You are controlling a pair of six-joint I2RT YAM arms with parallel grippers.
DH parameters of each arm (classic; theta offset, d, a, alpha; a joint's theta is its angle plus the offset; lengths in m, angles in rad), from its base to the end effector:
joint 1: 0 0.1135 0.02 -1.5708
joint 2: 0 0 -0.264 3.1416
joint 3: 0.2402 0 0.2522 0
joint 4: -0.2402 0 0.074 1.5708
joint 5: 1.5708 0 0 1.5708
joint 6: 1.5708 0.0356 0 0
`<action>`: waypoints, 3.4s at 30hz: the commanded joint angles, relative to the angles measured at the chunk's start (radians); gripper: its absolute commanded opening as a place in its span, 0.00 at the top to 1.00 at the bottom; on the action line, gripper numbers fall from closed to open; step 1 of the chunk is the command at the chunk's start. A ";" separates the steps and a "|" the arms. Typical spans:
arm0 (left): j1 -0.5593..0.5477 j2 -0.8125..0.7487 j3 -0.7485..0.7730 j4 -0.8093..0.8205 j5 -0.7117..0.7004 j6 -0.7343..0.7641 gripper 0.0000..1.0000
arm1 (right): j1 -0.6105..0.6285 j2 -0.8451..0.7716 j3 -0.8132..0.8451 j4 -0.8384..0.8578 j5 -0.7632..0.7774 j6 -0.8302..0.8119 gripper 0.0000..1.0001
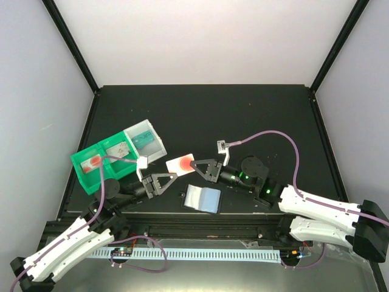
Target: Take the credit cards out of the card holder
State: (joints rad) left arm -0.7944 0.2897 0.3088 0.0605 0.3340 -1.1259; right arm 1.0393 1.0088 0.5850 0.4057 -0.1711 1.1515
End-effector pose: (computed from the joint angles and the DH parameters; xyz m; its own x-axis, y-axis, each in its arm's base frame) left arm 0.0744 -0.0924 0.2621 -0.7911 -0.4115 -0.4525 0.4389 0.1334 -0.8886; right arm 0.1146 0.2068 0.2889 -0.8584 0.3158 -0.4042 -0.3726 0.1578 0.9145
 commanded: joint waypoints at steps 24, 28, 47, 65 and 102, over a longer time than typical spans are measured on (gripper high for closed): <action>0.051 0.144 0.378 -0.716 -0.331 0.372 0.98 | -0.009 -0.234 -0.131 -0.214 0.040 -0.248 0.00; 0.113 0.201 0.426 -0.760 -0.317 0.425 0.99 | -0.009 -0.297 -0.128 -0.283 0.074 -0.297 0.00; 0.984 0.510 0.435 -0.823 0.329 0.663 0.98 | -0.009 -0.410 -0.152 -0.414 0.130 -0.327 0.00; 1.321 0.696 0.626 -1.007 -0.108 0.589 0.98 | -0.008 -0.367 -0.105 -0.479 0.118 -0.350 0.00; 1.368 0.999 0.642 -0.793 -0.038 0.852 0.98 | -0.009 -0.285 0.041 -0.629 0.144 -0.443 0.00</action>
State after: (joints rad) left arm 0.5678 1.2709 0.9287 -0.7727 0.2409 -0.3176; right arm 1.0317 0.7162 0.5800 -0.2161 -0.0330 0.7368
